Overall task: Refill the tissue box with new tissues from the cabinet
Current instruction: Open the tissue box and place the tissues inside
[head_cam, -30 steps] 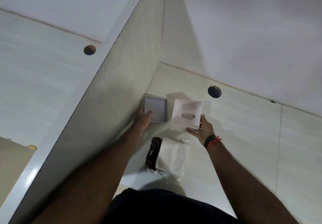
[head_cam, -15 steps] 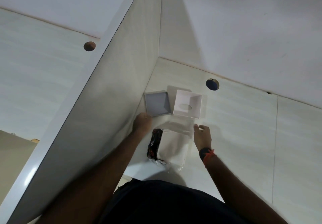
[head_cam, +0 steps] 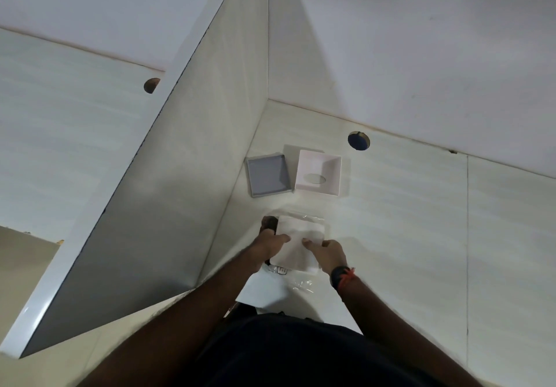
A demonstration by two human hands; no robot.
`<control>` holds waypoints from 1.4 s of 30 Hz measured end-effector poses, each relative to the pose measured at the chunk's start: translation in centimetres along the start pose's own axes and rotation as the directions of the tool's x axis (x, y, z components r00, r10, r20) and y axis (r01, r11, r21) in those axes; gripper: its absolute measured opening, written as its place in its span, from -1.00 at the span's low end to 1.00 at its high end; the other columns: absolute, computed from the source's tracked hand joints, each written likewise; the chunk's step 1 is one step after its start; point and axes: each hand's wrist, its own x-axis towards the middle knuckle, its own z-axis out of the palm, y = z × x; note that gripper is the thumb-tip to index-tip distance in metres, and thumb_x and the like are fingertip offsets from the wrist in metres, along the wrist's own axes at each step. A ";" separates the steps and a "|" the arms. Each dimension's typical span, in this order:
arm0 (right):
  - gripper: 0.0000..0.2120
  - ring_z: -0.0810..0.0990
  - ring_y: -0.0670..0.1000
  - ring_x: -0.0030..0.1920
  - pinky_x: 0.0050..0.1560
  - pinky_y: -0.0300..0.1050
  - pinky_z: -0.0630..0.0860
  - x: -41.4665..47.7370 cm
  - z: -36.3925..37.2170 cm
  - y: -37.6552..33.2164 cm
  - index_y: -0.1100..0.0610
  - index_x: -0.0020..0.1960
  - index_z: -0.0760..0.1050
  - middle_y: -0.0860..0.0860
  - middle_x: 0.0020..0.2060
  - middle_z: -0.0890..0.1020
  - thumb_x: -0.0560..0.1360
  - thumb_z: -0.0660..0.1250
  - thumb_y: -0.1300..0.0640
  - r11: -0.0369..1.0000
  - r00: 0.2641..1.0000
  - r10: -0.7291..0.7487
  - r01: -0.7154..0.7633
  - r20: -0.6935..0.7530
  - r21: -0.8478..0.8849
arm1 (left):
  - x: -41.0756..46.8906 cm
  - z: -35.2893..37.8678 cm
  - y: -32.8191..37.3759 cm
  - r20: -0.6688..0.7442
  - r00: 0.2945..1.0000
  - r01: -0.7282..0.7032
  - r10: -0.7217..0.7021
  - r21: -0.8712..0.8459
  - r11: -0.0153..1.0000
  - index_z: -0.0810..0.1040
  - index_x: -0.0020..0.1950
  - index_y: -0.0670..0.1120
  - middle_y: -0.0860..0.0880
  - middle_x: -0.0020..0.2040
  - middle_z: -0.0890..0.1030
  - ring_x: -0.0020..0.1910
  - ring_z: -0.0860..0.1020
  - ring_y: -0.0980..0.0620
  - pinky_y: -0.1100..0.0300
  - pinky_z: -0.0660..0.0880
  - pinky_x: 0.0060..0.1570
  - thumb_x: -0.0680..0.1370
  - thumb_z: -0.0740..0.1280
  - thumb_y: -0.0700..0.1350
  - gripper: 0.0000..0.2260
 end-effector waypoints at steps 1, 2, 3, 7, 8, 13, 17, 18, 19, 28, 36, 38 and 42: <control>-0.64 0.56 0.06 -0.35 -0.28 -0.11 0.46 0.1 -0.1 0.1 0.24 -0.23 0.65 0.06 -0.35 0.63 0.39 0.52 -0.09 1.000 1.000 0.000 0.000 0.002 0.015 | 0.1 -0.1 0.0 -0.006 1.000 -0.001 0.001 -0.004 1.000 0.54 0.26 -0.18 -0.18 0.14 0.62 0.05 0.58 -0.15 0.11 0.50 -0.02 0.56 0.31 -0.04 -0.67; -0.70 0.58 0.06 -0.32 -0.27 -0.10 0.48 0.1 -0.2 0.2 0.20 -0.23 0.65 0.06 -0.32 0.65 0.39 0.53 -0.05 1.000 1.000 0.001 -0.001 0.002 0.029 | 0.2 -0.2 -0.1 -0.017 1.000 -0.001 0.001 -0.007 1.000 0.55 0.25 -0.18 -0.18 0.11 0.63 0.02 0.58 -0.14 0.11 0.48 -0.03 0.56 0.31 -0.04 -0.68; -0.75 0.62 0.08 -0.27 -0.24 -0.07 0.53 0.2 -0.2 0.5 0.17 -0.22 0.65 0.07 -0.27 0.68 0.37 0.55 -0.02 0.999 1.000 -0.003 0.003 -0.002 0.043 | 0.1 -0.3 -0.1 -0.021 1.000 0.004 -0.005 -0.009 1.000 0.55 0.23 -0.18 -0.17 0.06 0.62 -0.01 0.57 -0.13 0.12 0.47 -0.07 0.56 0.30 -0.06 -0.69; -0.73 0.71 0.26 -0.12 -0.09 0.18 0.65 0.4 -0.8 1.5 0.24 -0.20 0.67 0.20 -0.19 0.74 0.29 0.59 0.04 0.997 1.000 0.001 0.000 -0.005 0.079 | -0.1 0.0 -0.4 -0.022 1.000 -0.005 0.004 -0.005 1.000 0.58 0.21 -0.18 -0.15 -0.02 0.59 -0.07 0.54 -0.11 0.16 0.42 -0.14 0.57 0.29 -0.12 -0.75; -0.73 0.71 0.29 -0.13 -0.11 0.21 0.65 0.2 -0.9 1.5 0.27 -0.22 0.66 0.23 -0.19 0.73 0.30 0.59 0.06 0.996 1.000 0.000 0.000 0.000 0.088 | 0.0 0.2 -0.6 -0.010 1.000 -0.011 0.011 -0.007 1.000 0.58 0.22 -0.17 -0.16 0.00 0.59 -0.05 0.54 -0.11 0.16 0.43 -0.09 0.58 0.28 -0.14 -0.75; -0.81 0.68 0.24 -0.13 -0.08 0.15 0.63 -0.4 -1.7 1.4 0.22 -0.23 0.60 0.18 -0.20 0.70 0.35 0.58 0.15 0.984 0.997 -0.037 0.024 0.068 0.177 | -0.4 0.7 -0.9 0.011 1.000 -0.025 0.025 0.023 0.999 0.55 0.28 -0.16 -0.23 0.18 0.61 0.16 0.57 -0.19 0.06 0.48 0.11 0.57 0.27 -0.14 -0.70; -0.75 0.69 0.18 0.01 -0.05 0.14 0.67 -1.2 -3.4 0.9 0.19 0.05 0.61 0.17 0.03 0.71 0.42 0.54 0.15 0.959 0.984 -0.057 0.008 0.166 0.284 | -0.4 0.6 -0.9 0.004 0.999 -0.044 0.044 -0.003 0.999 0.59 0.20 -0.16 -0.22 0.16 0.63 0.14 0.59 -0.18 0.02 0.48 0.19 0.54 0.29 0.01 -0.66; -0.73 0.69 0.17 0.02 -0.09 0.09 0.66 -1.4 -4.0 0.6 0.19 0.10 0.60 0.17 0.06 0.71 0.43 0.52 0.15 0.949 0.978 -0.077 0.012 0.193 0.315 | -0.4 0.6 -0.8 0.000 0.998 -0.060 0.060 -0.027 0.998 0.60 0.17 -0.15 -0.21 0.14 0.63 0.11 0.61 -0.16 0.01 0.50 0.17 0.53 0.30 0.06 -0.65; -0.71 0.69 0.17 0.03 -0.11 0.06 0.65 -1.6 -4.6 0.3 0.18 0.14 0.59 0.17 0.09 0.70 0.45 0.51 0.16 0.938 0.970 -0.096 0.014 0.222 0.346 | -0.5 0.5 -0.6 0.002 0.997 -0.080 0.080 -0.054 0.995 0.61 0.14 -0.14 -0.21 0.16 0.63 0.10 0.62 -0.16 0.01 0.52 0.14 0.50 0.33 0.10 -0.62; -0.58 0.59 0.23 0.29 0.23 0.24 0.55 -1.4 -7.9 -5.2 0.14 0.37 0.51 0.16 0.29 0.62 0.52 0.43 0.14 0.848 0.869 -0.285 0.031 0.406 0.529 | -1.6 -1.4 4.4 0.173 0.967 -0.111 0.185 -0.369 0.923 0.61 0.18 -0.14 -0.16 0.16 0.67 0.18 0.61 -0.17 -0.16 0.50 0.26 0.47 0.47 0.00 -0.65; -0.70 0.62 0.18 0.09 -0.06 0.09 0.62 -0.2 -9.7 -9.7 0.08 0.29 0.52 0.08 0.16 0.63 0.61 0.27 0.00 0.902 0.919 -0.249 0.104 0.306 0.419 | 0.4 -1.8 8.2 0.021 0.968 -0.233 0.250 -0.291 0.928 0.63 0.15 -0.18 -0.16 0.09 0.70 0.06 0.67 -0.15 -0.18 0.59 0.12 0.48 0.47 -0.09 -0.71; -0.67 0.60 0.19 0.10 -0.02 0.10 0.60 0.5 -10.0 -10.7 0.08 0.30 0.49 0.06 0.16 0.61 0.66 0.17 -0.06 0.895 0.940 -0.245 0.126 0.236 0.428 | 1.1 -1.5 9.8 0.008 0.972 -0.221 0.236 -0.319 0.922 0.63 0.08 -0.19 -0.22 0.08 0.69 0.02 0.65 -0.20 -0.18 0.58 0.11 0.50 0.45 -0.15 -0.80; -0.62 0.55 0.16 0.14 0.19 0.17 0.54 2.8 -8.5 -12.8 0.15 0.32 0.42 0.13 0.20 0.57 0.67 0.03 -0.06 0.929 0.977 -0.213 0.201 0.007 0.310 | 2.8 -0.6 12.9 -0.017 0.971 -0.237 0.240 -0.258 0.937 0.62 0.13 -0.20 -0.14 -0.18 0.65 -0.26 0.56 -0.05 0.11 0.50 -0.21 0.54 0.39 -0.14 -0.79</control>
